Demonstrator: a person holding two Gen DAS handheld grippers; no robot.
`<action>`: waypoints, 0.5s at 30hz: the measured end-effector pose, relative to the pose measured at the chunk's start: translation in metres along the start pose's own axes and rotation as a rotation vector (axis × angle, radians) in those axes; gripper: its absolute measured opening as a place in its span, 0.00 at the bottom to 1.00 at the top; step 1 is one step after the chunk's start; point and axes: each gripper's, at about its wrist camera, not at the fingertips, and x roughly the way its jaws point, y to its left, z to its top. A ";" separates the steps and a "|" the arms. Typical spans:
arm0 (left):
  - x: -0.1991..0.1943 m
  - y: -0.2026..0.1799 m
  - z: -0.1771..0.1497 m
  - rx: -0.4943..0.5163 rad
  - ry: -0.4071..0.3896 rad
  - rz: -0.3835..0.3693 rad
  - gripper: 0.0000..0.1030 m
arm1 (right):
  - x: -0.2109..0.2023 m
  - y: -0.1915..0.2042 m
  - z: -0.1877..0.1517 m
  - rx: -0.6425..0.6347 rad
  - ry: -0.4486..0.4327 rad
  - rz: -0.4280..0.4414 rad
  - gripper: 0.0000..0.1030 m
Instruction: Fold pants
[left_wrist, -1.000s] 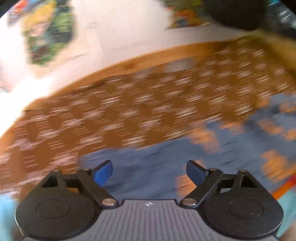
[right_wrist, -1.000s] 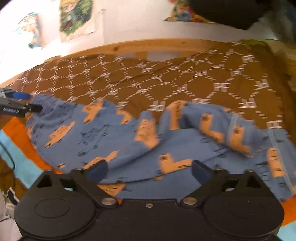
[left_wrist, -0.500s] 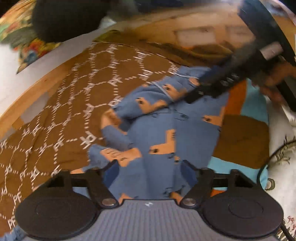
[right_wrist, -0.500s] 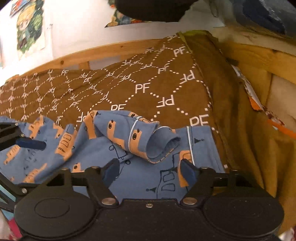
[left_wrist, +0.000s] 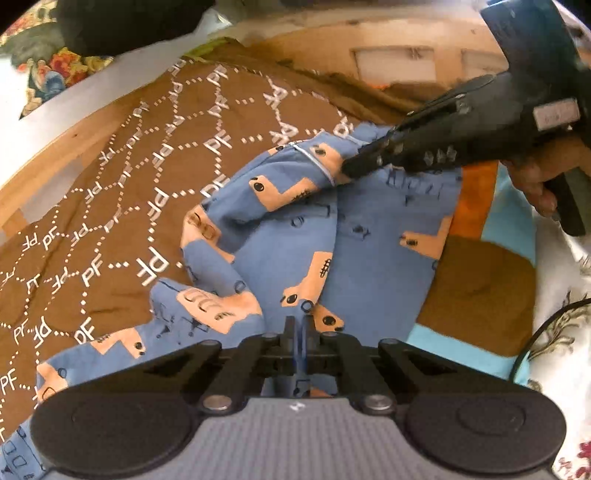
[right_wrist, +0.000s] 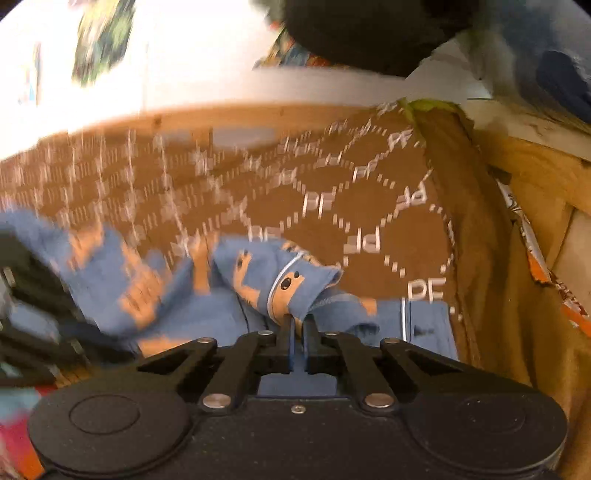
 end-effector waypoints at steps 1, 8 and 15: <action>-0.005 0.003 0.000 -0.010 -0.015 -0.013 0.01 | -0.007 -0.003 0.006 0.029 -0.018 0.013 0.03; -0.039 0.013 0.000 0.037 -0.063 -0.172 0.01 | -0.060 -0.028 0.038 0.147 0.010 0.000 0.03; -0.024 0.015 -0.008 0.037 0.013 -0.255 0.53 | -0.046 -0.052 0.001 0.205 0.165 -0.109 0.31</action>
